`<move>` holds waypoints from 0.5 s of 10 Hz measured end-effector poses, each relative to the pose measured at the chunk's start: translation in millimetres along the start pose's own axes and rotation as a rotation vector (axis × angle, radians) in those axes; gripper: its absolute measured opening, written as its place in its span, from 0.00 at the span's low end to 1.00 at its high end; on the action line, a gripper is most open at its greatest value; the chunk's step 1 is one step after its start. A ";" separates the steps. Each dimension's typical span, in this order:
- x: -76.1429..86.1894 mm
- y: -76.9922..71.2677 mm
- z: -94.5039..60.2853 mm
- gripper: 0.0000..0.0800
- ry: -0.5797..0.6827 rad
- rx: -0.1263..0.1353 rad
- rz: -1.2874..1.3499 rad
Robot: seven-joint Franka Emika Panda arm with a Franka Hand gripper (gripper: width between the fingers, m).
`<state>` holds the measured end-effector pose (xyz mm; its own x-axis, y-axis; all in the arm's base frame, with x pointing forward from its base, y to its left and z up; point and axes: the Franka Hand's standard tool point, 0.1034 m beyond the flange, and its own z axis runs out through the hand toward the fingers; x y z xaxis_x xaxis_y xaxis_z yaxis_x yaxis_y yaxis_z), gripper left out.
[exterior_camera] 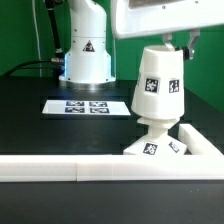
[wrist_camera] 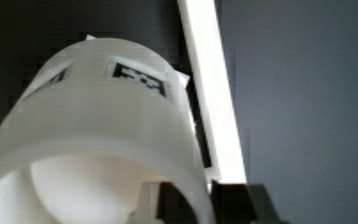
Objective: Assemble lamp
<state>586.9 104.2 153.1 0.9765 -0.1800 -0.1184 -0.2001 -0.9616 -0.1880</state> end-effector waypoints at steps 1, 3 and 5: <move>3.9 -0.1 3.1 0.06 -0.001 0.000 0.001; 5.4 2.0 2.8 0.06 0.001 0.001 0.001; 1.3 12.7 -2.0 0.06 0.001 0.003 0.004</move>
Offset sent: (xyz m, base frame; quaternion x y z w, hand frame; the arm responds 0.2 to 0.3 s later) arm -0.0111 -0.0093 -0.0024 0.0006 0.0052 -0.0084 1.0000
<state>585.8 91.4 152.5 0.9757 -0.1840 -0.1186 -0.2042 -0.9603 -0.1902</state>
